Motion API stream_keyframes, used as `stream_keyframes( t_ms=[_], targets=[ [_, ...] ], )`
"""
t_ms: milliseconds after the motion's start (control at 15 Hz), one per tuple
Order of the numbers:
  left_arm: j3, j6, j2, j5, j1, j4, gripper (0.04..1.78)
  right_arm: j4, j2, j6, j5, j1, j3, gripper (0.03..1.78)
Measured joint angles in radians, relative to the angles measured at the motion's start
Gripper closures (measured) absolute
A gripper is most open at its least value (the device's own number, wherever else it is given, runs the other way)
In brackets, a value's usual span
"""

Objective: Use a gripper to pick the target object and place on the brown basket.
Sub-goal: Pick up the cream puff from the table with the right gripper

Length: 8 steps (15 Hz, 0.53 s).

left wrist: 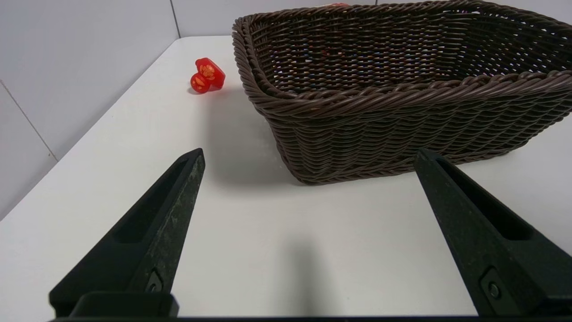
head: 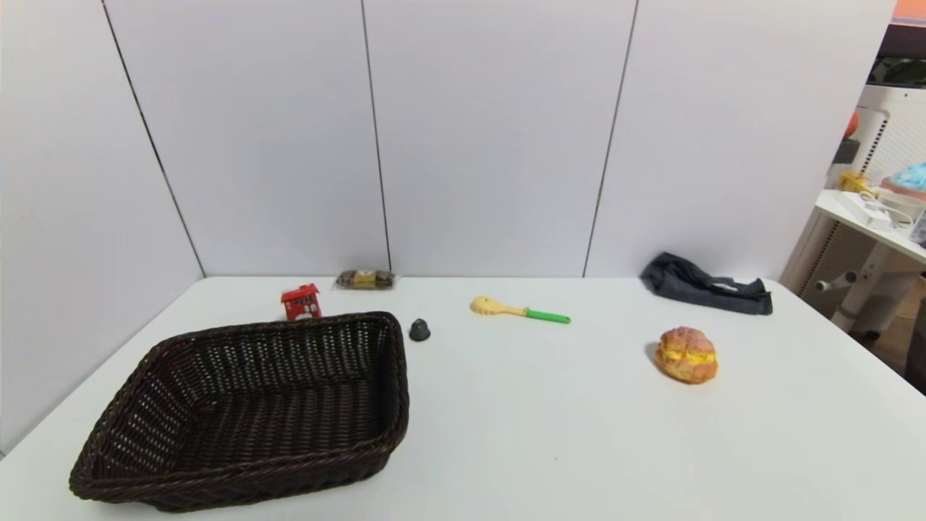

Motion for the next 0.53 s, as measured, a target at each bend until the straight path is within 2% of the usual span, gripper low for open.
stream_keyframes(
  t_ms=[533],
  targets=[
    [0.000, 0.000, 0.000, 0.000, 0.000, 0.000, 0.13, -0.009, 0.042, -0.018, 0.000, 0.000, -0.006, 0.11]
  ],
)
